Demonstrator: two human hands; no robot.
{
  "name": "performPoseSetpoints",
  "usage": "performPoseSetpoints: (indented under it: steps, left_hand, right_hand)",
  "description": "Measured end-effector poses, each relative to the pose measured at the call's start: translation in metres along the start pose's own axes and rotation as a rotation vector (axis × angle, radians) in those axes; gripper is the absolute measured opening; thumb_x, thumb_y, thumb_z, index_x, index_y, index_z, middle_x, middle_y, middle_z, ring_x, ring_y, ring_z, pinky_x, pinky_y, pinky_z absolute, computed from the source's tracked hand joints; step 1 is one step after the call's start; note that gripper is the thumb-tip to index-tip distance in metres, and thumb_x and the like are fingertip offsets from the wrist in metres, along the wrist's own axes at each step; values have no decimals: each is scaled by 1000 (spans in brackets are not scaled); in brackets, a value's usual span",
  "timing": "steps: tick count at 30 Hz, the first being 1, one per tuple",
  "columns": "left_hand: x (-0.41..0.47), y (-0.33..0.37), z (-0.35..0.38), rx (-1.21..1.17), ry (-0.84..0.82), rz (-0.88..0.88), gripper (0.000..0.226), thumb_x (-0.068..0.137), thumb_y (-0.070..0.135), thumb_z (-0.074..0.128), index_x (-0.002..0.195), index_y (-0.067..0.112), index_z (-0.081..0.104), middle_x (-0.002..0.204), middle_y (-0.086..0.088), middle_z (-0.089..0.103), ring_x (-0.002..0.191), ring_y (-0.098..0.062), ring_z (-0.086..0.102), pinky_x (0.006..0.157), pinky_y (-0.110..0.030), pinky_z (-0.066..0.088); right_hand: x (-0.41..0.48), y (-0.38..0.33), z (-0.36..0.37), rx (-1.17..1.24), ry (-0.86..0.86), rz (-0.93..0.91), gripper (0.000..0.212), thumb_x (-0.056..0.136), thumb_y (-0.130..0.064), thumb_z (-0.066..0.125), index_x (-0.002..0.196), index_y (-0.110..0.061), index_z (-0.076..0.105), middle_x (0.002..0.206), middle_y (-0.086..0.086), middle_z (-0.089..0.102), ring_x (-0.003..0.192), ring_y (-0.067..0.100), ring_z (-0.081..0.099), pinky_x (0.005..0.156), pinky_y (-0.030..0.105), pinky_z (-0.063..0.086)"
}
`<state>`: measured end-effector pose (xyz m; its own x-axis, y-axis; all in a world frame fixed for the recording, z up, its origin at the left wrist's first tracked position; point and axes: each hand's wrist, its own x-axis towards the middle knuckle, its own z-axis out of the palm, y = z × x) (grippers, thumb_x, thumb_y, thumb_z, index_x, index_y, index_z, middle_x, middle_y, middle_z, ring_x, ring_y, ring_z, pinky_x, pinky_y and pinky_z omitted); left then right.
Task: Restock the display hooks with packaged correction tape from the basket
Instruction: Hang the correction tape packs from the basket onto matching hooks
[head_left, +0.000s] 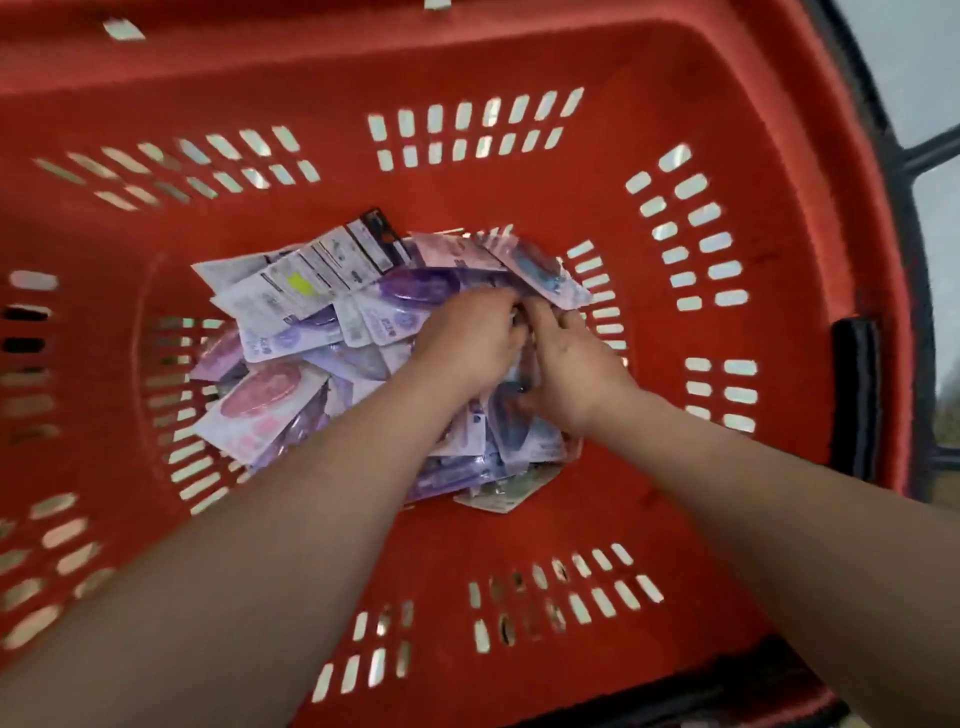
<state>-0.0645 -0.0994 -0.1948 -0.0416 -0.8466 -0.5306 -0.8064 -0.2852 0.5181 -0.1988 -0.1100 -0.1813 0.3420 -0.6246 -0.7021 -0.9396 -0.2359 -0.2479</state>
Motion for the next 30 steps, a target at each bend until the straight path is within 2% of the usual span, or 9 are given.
performPoseSetpoints:
  steps: [6,10,13,16,20,23,25,27,30]
  left_hand:
    - [21,-9,-3,-92,-2,-121,30,87,8,60,110,22,72,109,-7,73,104,-29,66,83,-35,53]
    - [-25,-37,-36,-134,260,-225,26,92,5,58,113,14,70,109,-9,72,100,-30,65,82,-33,47]
    - [-66,-45,-51,-150,414,-130,19,92,3,56,110,7,64,108,-11,64,93,-29,61,80,-37,47]
    - [-86,-36,-33,-285,288,-76,10,89,6,62,96,13,60,93,-1,60,80,-19,59,68,-40,50]
    - [-84,-14,7,-590,52,-152,13,89,12,65,84,24,69,92,17,61,79,10,56,72,-7,40]
    - [-65,-9,25,-772,60,-301,7,92,22,66,99,21,68,96,12,65,89,1,60,84,-16,46]
    - [-52,-10,26,-851,4,-391,42,89,22,72,126,21,54,92,5,64,85,-10,64,80,-28,52]
    - [-43,-11,21,-861,-98,-388,73,87,14,73,148,26,35,93,1,61,78,-12,63,70,-28,52]
    - [-41,-7,9,-907,-194,-354,83,84,-3,70,151,27,33,92,4,55,74,-7,57,54,-16,48]
  right_hand:
    - [-3,3,-12,136,-78,2,105,72,-35,82,151,-37,13,96,3,59,86,31,62,66,32,46]
    - [-9,1,-26,318,-66,120,84,75,-29,81,144,-30,33,98,-3,59,84,21,58,65,27,43]
    - [-12,1,-32,603,45,239,67,75,-19,81,132,-26,45,101,-1,67,85,22,66,74,38,57]
    - [-12,1,-24,869,92,374,65,74,-9,82,130,-18,50,105,0,70,94,21,70,86,44,59]
    - [-9,0,-18,1211,173,461,44,78,-5,82,113,-17,58,106,8,73,91,26,73,84,50,60]
    - [-9,-2,-14,1234,123,464,18,91,-18,70,107,-22,63,108,8,74,89,22,73,86,45,60]
    - [-12,-1,-8,1226,-27,405,28,93,-28,67,120,-26,61,115,3,72,95,21,72,89,47,58]
    - [-16,1,-3,1212,-163,327,52,84,-32,77,130,-35,54,117,-4,70,100,22,71,85,50,59]
    - [-18,5,-6,1077,-189,203,79,72,-21,87,139,-30,48,121,-2,69,111,21,68,96,44,56]
